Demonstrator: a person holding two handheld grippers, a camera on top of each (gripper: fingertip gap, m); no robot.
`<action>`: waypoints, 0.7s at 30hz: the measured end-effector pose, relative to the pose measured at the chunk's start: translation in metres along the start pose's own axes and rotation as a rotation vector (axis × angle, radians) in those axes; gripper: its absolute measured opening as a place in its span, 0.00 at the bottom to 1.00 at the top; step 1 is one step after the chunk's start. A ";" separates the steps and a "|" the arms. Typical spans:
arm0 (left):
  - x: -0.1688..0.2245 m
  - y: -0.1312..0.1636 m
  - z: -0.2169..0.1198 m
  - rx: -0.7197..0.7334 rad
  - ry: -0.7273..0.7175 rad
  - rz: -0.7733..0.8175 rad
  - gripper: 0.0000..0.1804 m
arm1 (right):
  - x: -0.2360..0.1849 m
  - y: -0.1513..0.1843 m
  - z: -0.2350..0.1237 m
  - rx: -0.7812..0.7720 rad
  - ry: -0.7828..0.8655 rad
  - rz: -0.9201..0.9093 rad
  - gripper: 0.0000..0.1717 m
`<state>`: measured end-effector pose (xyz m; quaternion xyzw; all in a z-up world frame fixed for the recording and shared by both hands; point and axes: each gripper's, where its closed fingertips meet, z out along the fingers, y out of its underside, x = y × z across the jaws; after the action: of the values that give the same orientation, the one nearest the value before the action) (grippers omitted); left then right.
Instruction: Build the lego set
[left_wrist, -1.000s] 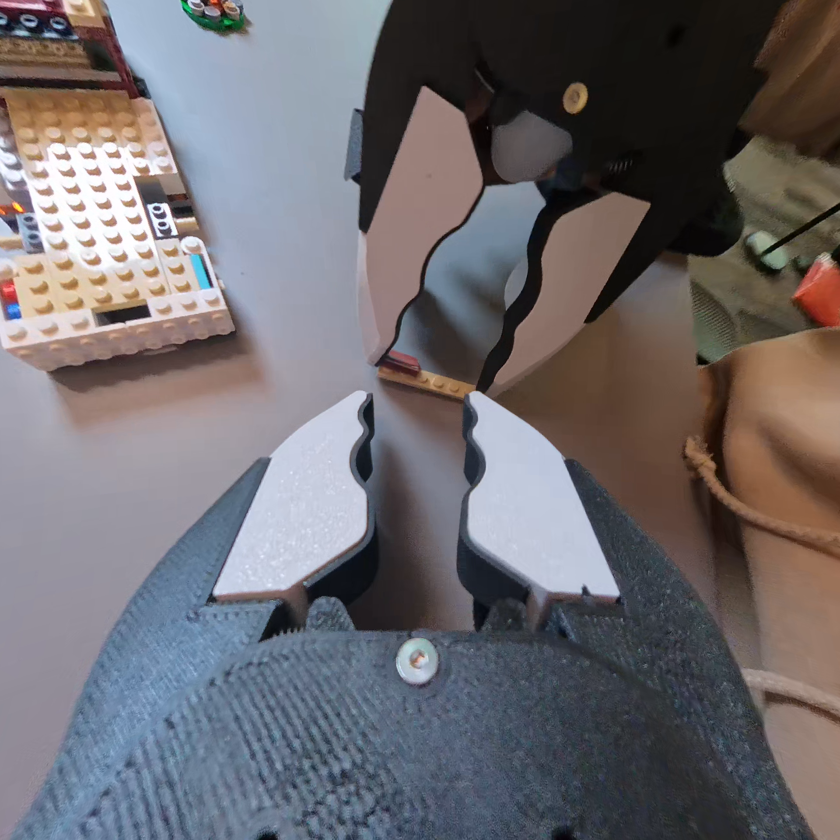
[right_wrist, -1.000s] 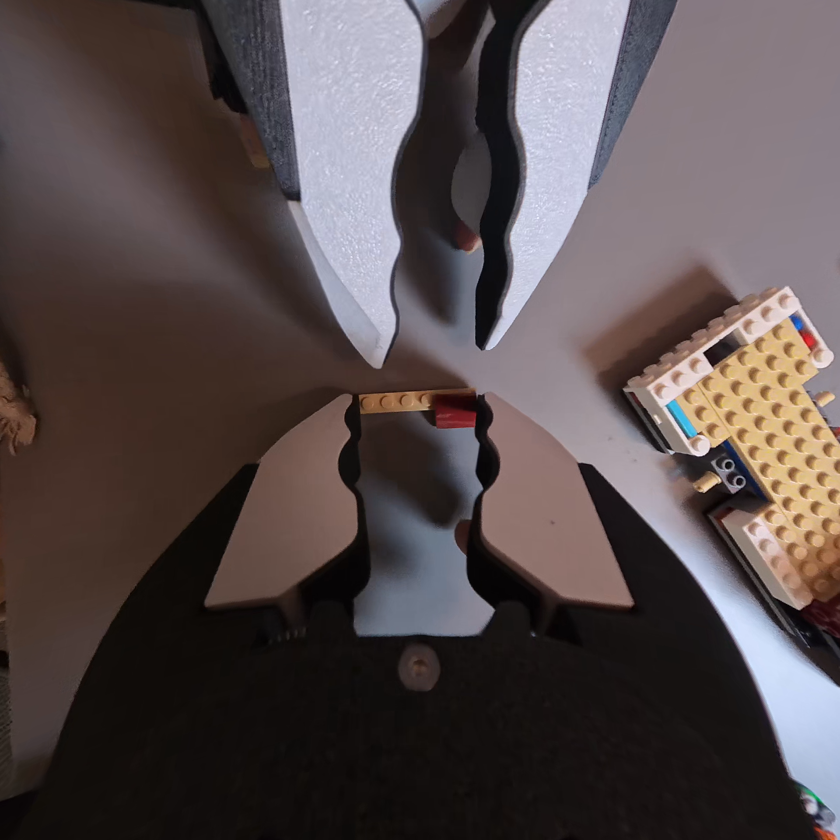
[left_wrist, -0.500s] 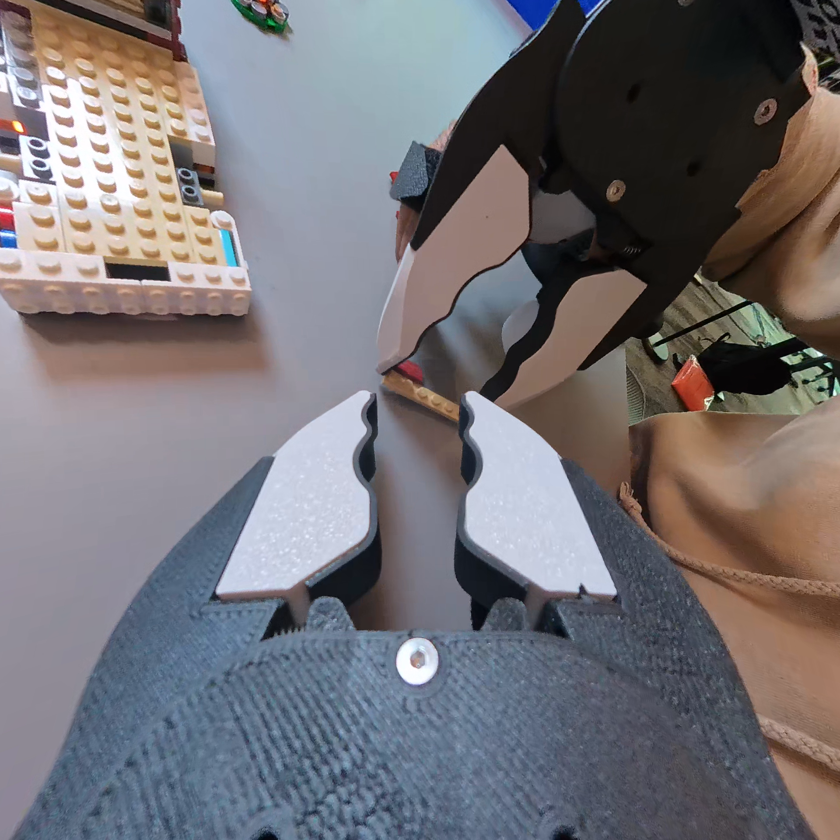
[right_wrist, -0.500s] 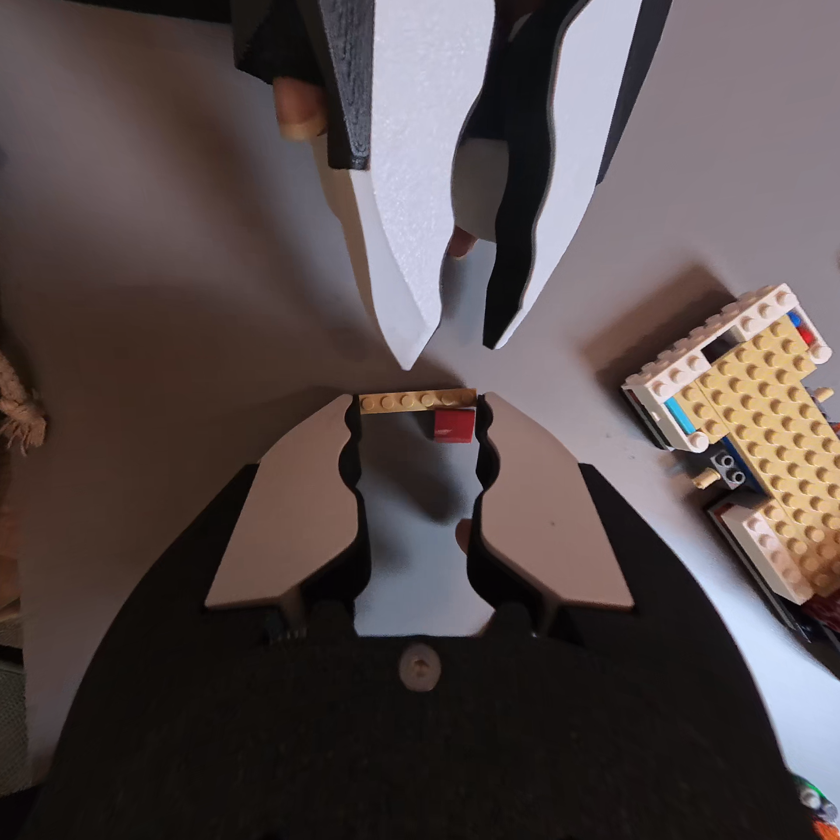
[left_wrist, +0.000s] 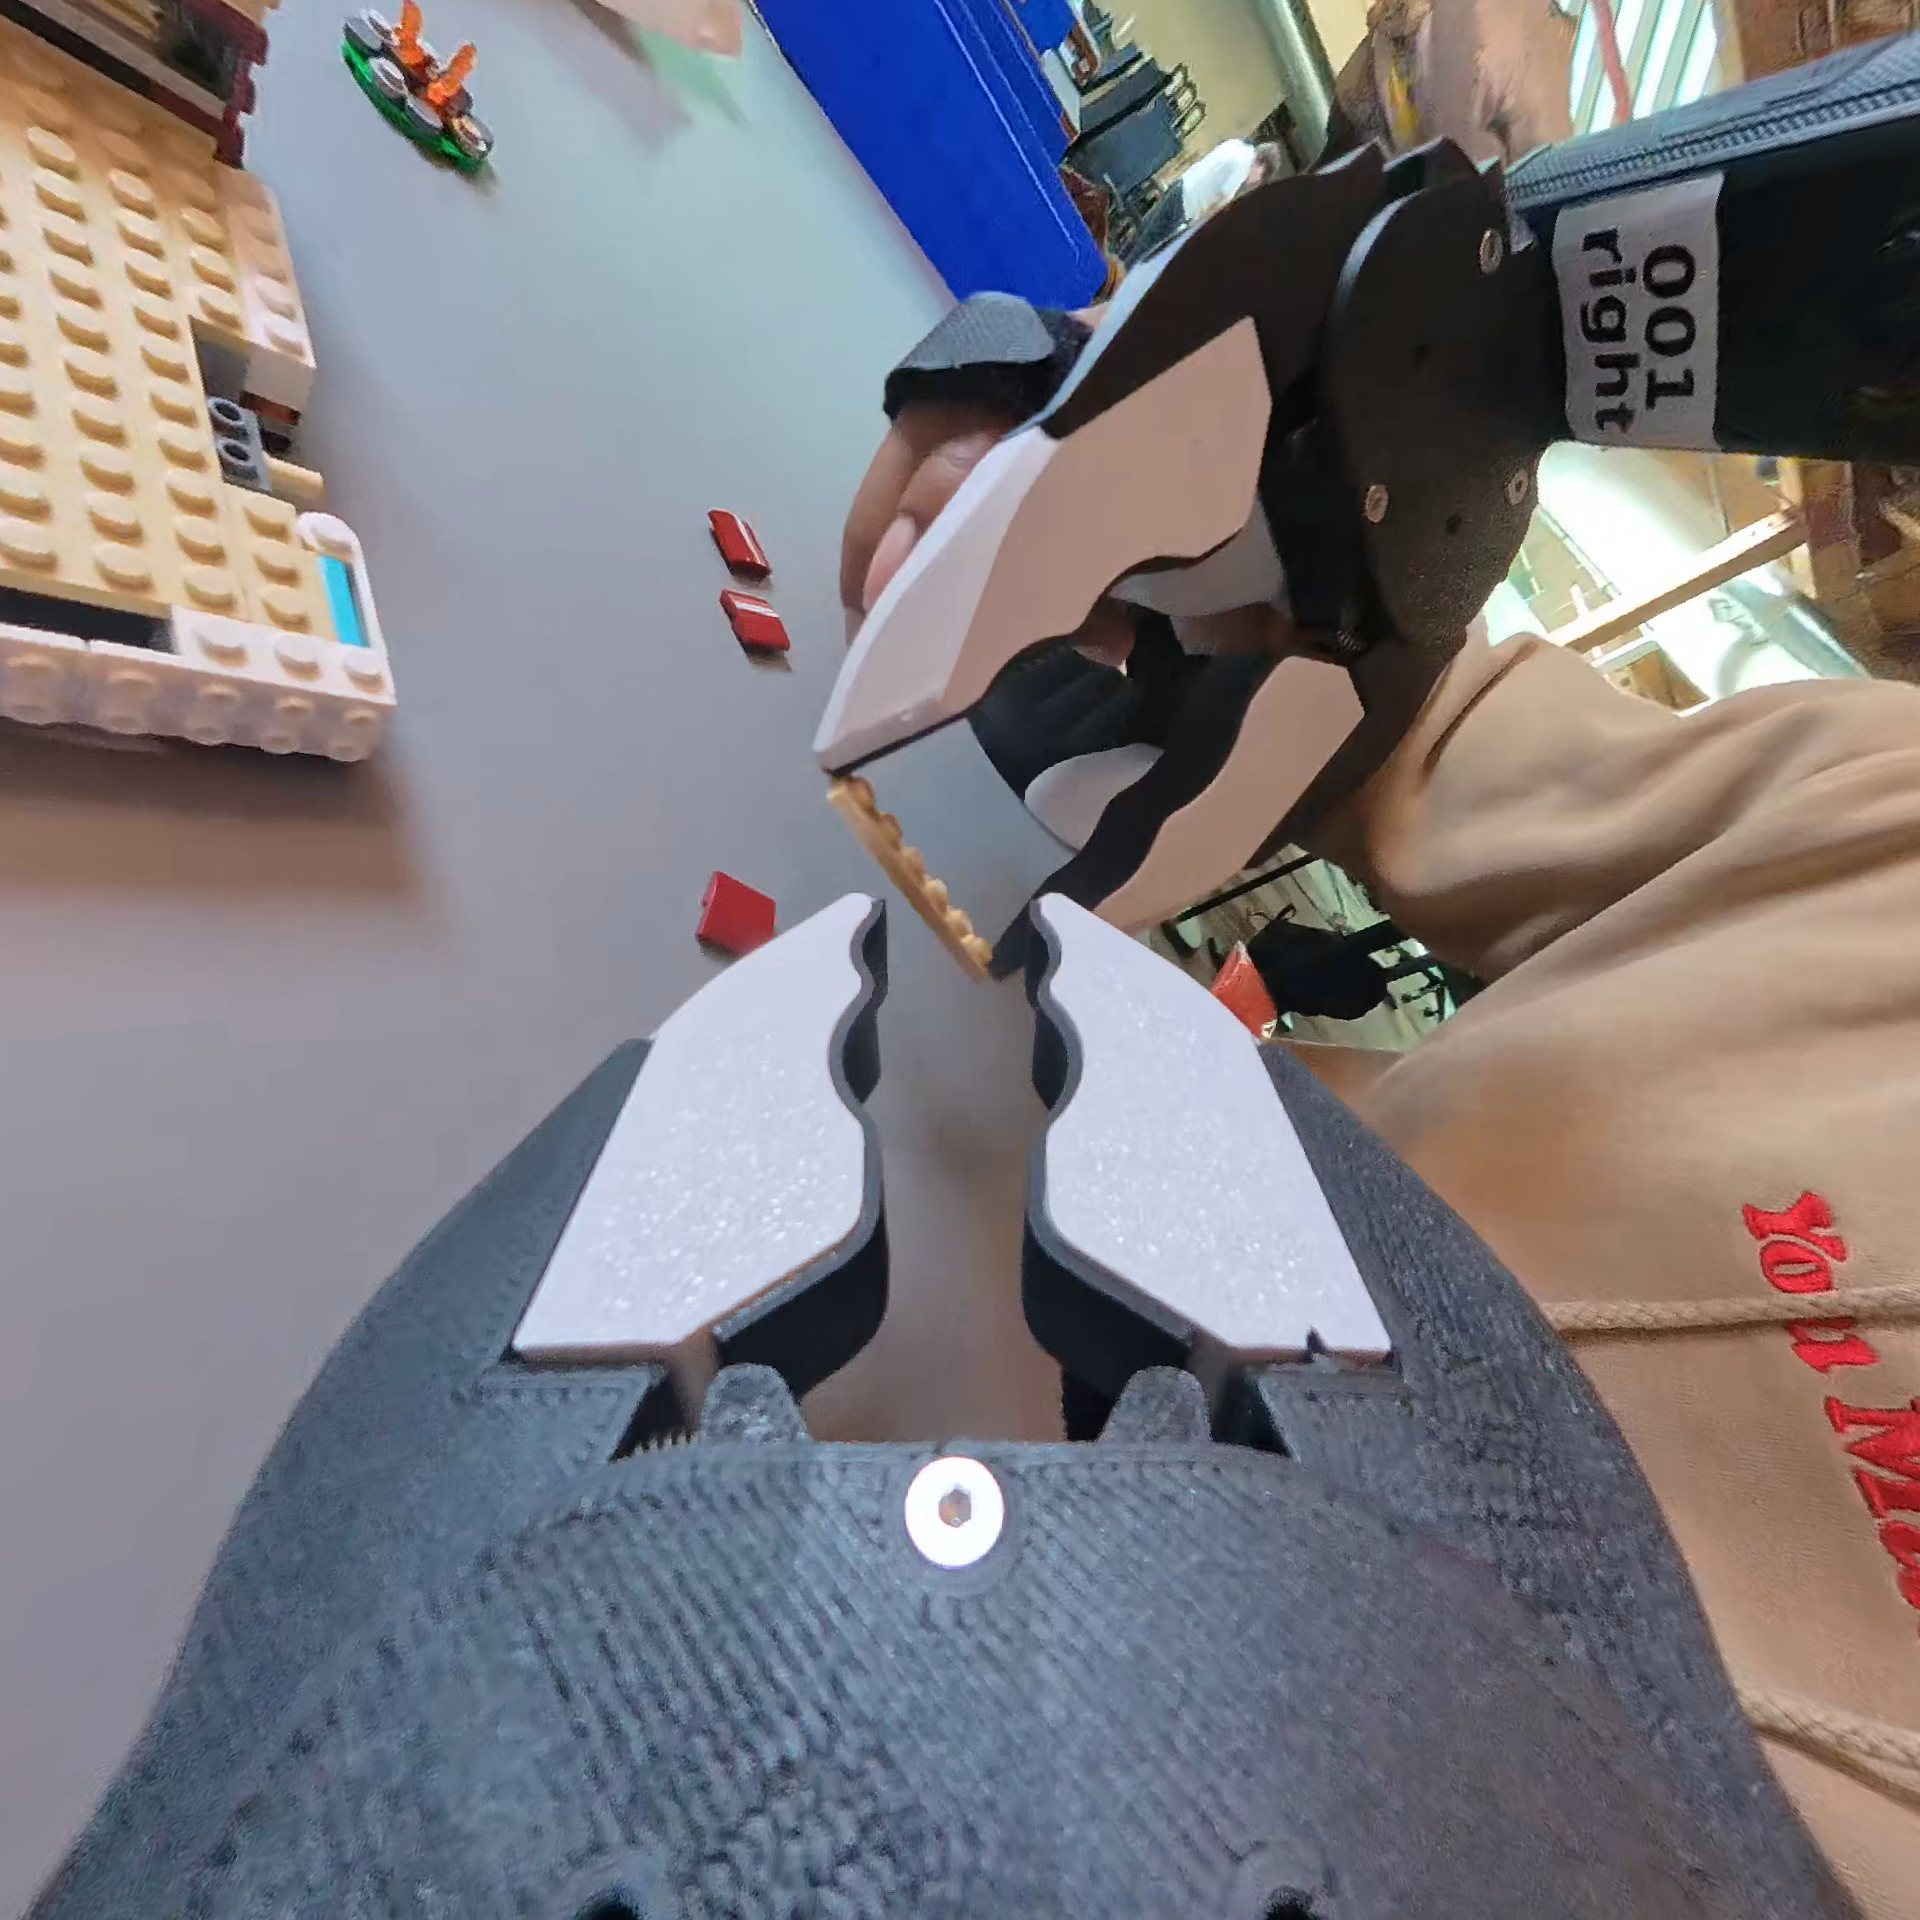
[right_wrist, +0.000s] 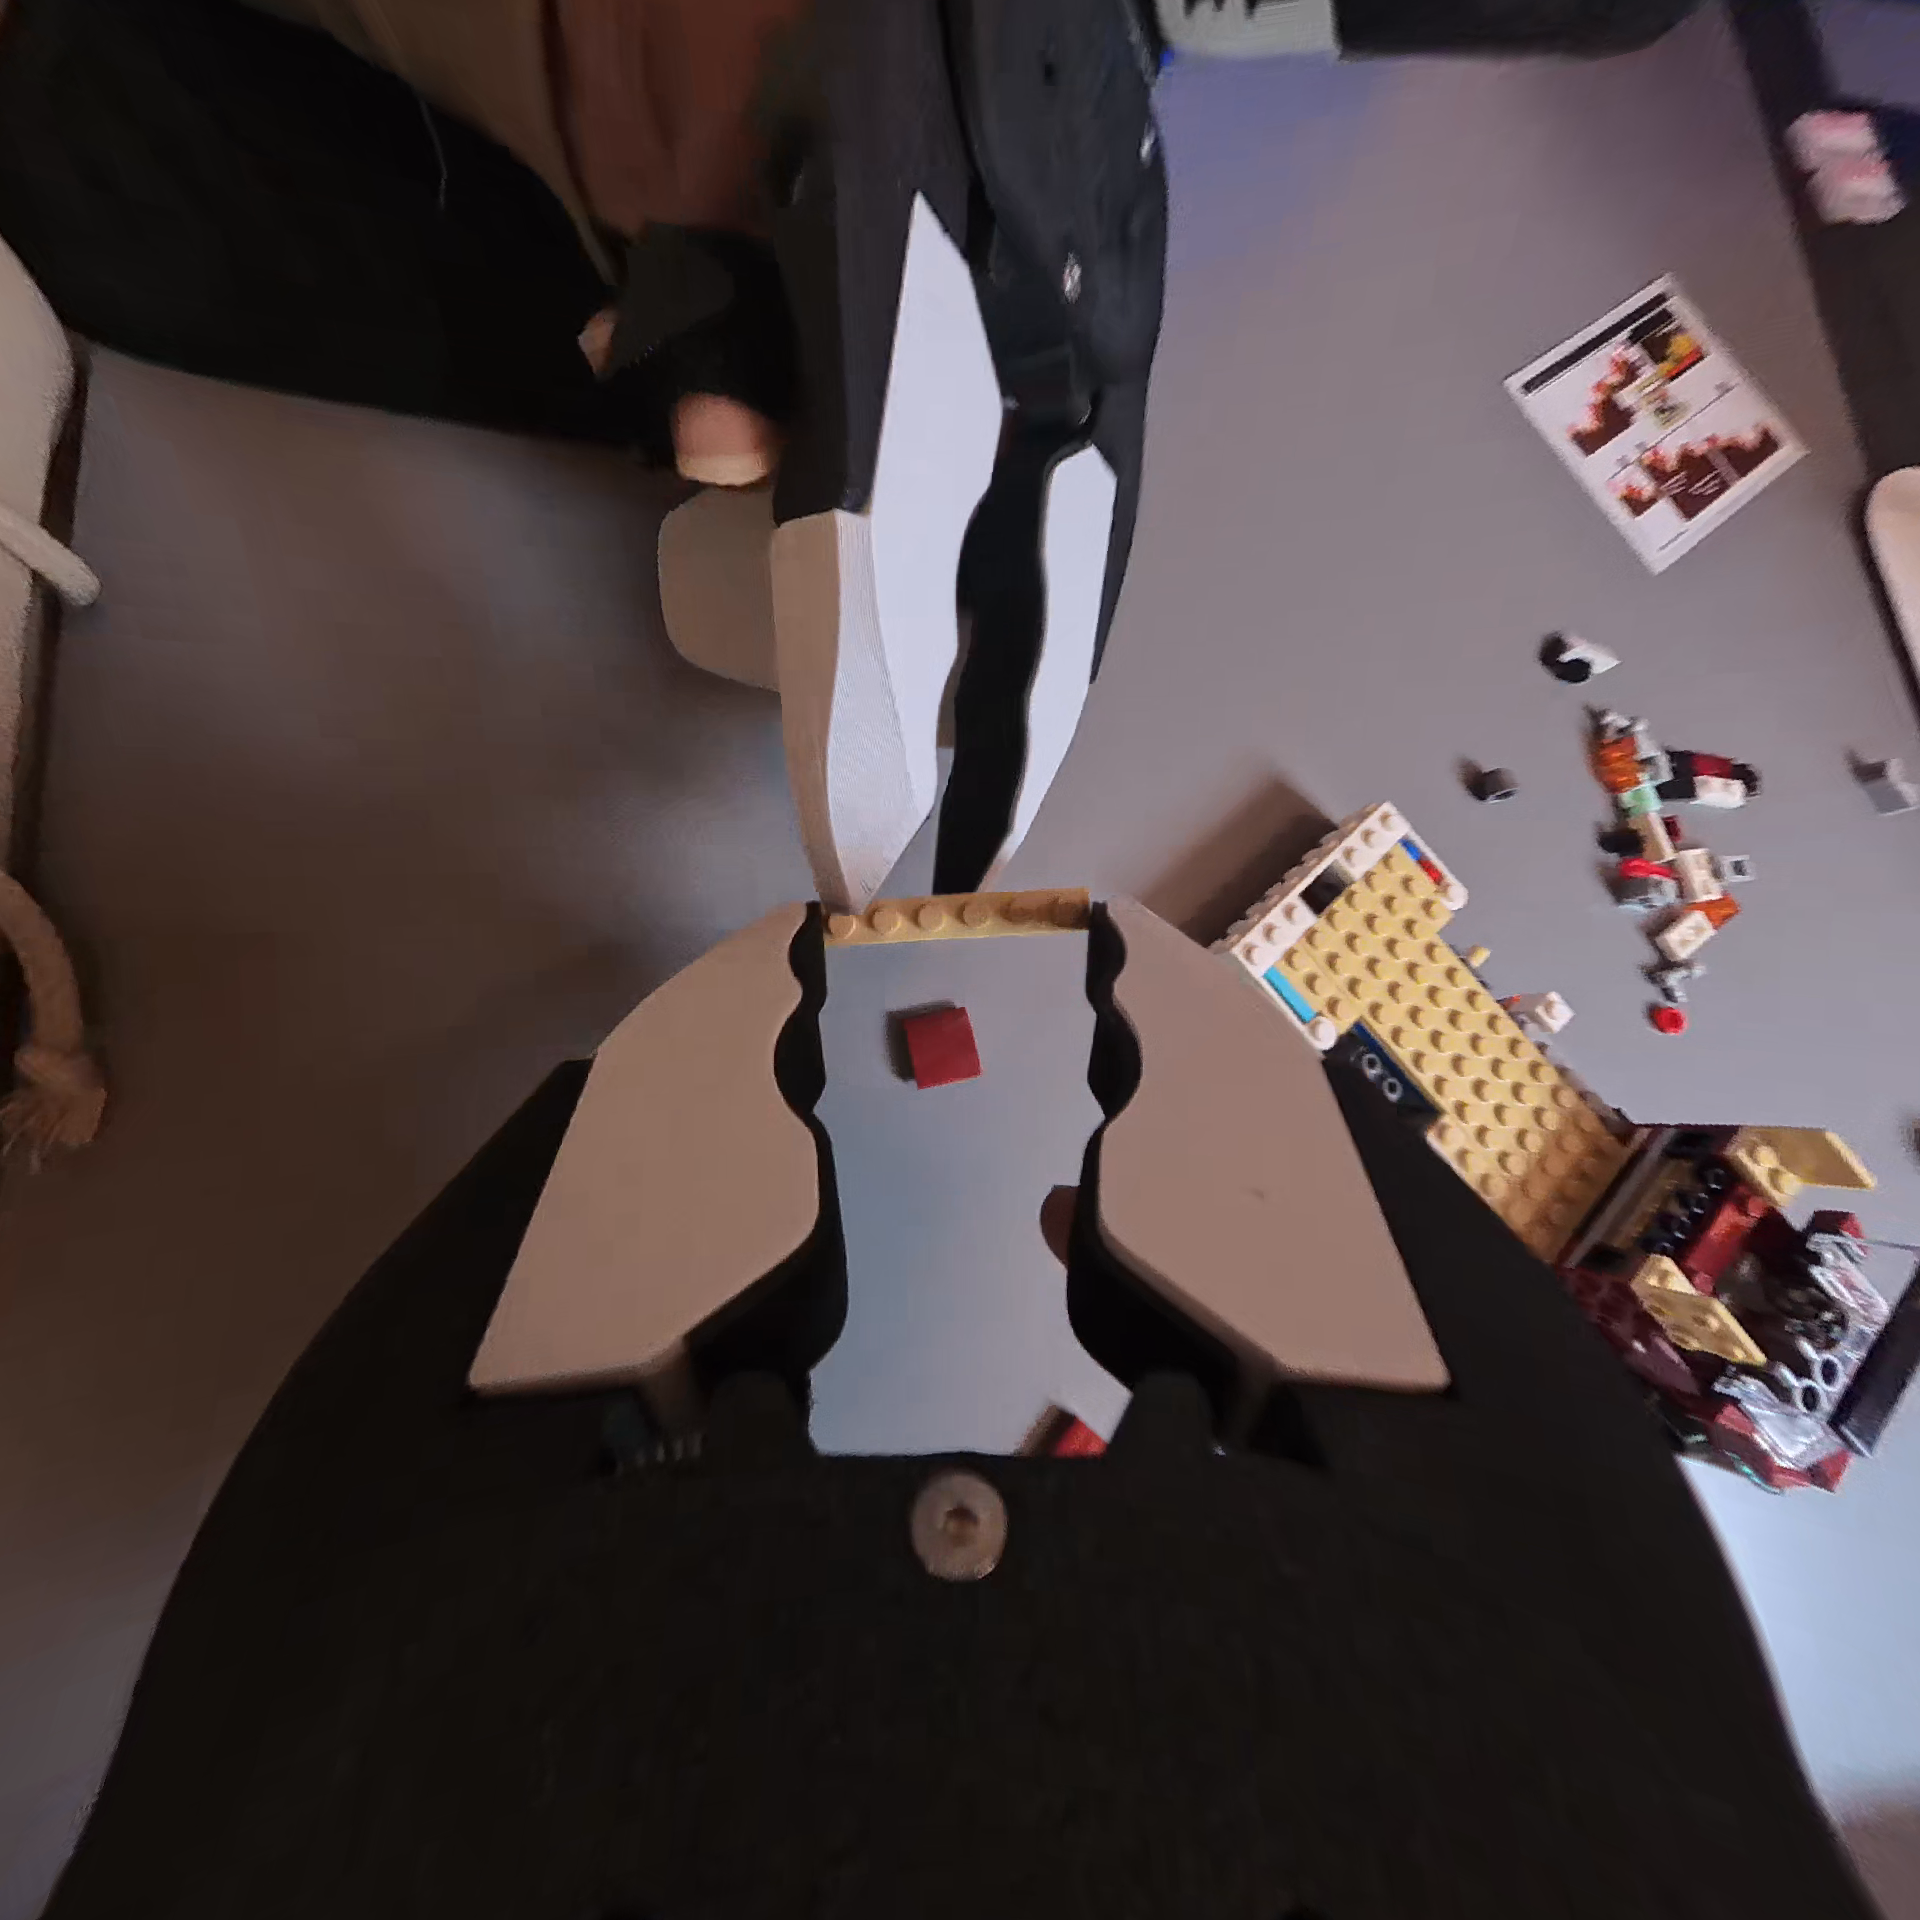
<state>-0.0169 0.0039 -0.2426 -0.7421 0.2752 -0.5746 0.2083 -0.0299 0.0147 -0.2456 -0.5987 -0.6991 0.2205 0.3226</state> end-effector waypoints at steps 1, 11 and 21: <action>0.001 0.000 0.001 0.005 0.012 -0.008 0.13 | 0.001 -0.003 -0.003 0.025 0.019 0.000 0.28; 0.012 -0.006 -0.001 0.044 0.092 -0.071 0.03 | 0.005 -0.014 -0.015 0.132 0.142 0.013 0.28; -0.006 -0.013 -0.012 0.087 0.053 -0.127 0.03 | -0.002 0.050 0.012 -0.175 -0.067 0.017 0.19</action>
<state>-0.0270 0.0177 -0.2361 -0.7329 0.2076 -0.6175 0.1962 -0.0035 0.0226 -0.2891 -0.6227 -0.7211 0.1814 0.2435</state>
